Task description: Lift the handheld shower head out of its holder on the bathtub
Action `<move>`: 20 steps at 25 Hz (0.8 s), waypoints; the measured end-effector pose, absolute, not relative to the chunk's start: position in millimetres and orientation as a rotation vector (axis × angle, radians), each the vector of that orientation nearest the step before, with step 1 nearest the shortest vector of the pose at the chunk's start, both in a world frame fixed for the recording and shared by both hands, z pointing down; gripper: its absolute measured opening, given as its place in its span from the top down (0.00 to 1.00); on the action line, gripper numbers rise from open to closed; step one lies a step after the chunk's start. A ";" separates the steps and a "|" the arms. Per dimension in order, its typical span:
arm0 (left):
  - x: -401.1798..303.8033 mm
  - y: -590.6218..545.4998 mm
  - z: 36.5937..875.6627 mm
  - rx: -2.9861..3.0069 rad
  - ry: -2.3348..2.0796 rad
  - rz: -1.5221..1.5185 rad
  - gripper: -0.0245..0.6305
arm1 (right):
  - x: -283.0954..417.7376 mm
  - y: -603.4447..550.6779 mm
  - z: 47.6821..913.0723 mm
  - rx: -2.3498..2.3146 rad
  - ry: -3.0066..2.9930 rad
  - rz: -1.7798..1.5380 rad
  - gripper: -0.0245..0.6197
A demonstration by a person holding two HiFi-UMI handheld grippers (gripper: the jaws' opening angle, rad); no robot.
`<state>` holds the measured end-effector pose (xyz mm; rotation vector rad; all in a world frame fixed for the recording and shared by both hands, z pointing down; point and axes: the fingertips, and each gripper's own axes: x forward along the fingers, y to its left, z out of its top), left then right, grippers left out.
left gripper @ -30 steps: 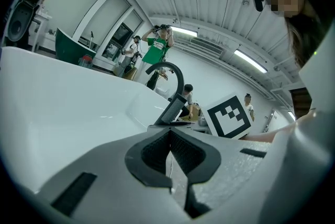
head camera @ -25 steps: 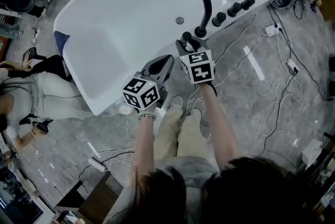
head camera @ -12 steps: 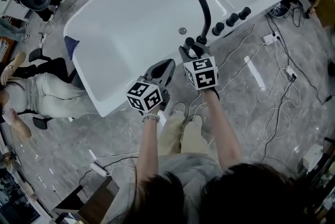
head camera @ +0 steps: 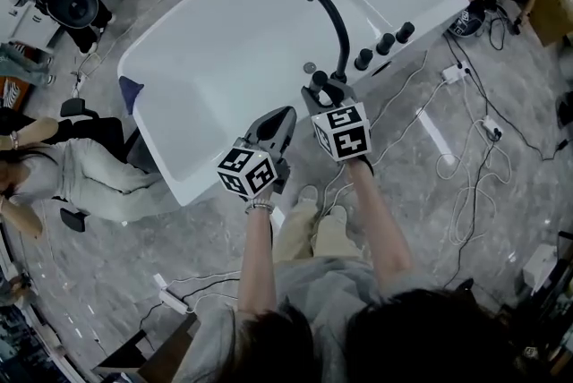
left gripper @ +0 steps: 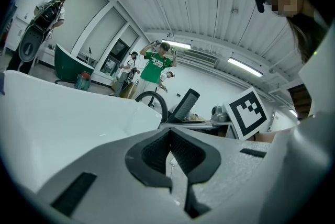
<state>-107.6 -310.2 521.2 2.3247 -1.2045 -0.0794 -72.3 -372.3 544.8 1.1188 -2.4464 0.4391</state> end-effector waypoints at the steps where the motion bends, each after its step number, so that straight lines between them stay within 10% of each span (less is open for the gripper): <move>1: -106.7 -307.9 516.8 2.332 -1.208 -0.083 0.96 | -71.4 -369.3 539.3 1.118 -2.455 0.435 0.75; 20: -113.8 -261.6 408.9 2.506 -1.284 -0.174 0.96 | -81.1 -318.1 429.6 1.117 -2.625 0.345 0.75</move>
